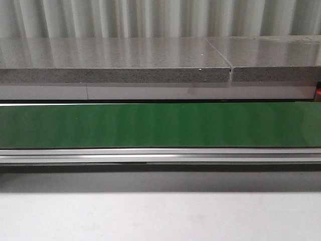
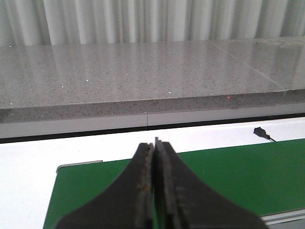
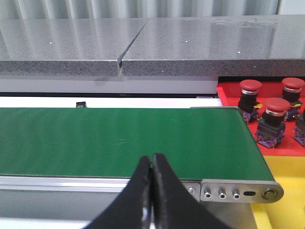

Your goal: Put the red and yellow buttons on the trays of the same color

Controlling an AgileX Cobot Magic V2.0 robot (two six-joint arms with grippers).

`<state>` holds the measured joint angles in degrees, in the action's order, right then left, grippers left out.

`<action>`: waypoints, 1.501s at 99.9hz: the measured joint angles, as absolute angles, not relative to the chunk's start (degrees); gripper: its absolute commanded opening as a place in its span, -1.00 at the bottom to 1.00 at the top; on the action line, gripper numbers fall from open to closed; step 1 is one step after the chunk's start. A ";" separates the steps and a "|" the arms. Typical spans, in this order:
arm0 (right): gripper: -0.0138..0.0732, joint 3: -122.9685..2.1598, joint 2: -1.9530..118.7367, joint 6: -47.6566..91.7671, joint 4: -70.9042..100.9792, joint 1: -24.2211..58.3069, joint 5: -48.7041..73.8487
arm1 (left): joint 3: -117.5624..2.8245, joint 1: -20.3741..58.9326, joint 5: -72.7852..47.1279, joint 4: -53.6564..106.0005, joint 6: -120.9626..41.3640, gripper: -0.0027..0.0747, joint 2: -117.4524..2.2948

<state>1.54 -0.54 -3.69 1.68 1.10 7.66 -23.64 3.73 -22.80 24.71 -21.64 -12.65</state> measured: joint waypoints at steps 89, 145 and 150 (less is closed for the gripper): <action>-0.84 1.54 -0.54 -3.82 1.68 1.10 7.66 | -23.64 3.73 -22.80 24.71 -21.64 -0.98 -12.65; -0.84 1.54 -0.54 -3.82 1.68 1.10 7.66 | -18.00 3.73 -16.25 7.16 -5.74 -0.98 -11.25; -0.84 1.54 -0.54 -3.82 1.68 1.10 7.66 | -16.71 3.73 -15.53 4.43 -2.72 -0.98 -10.49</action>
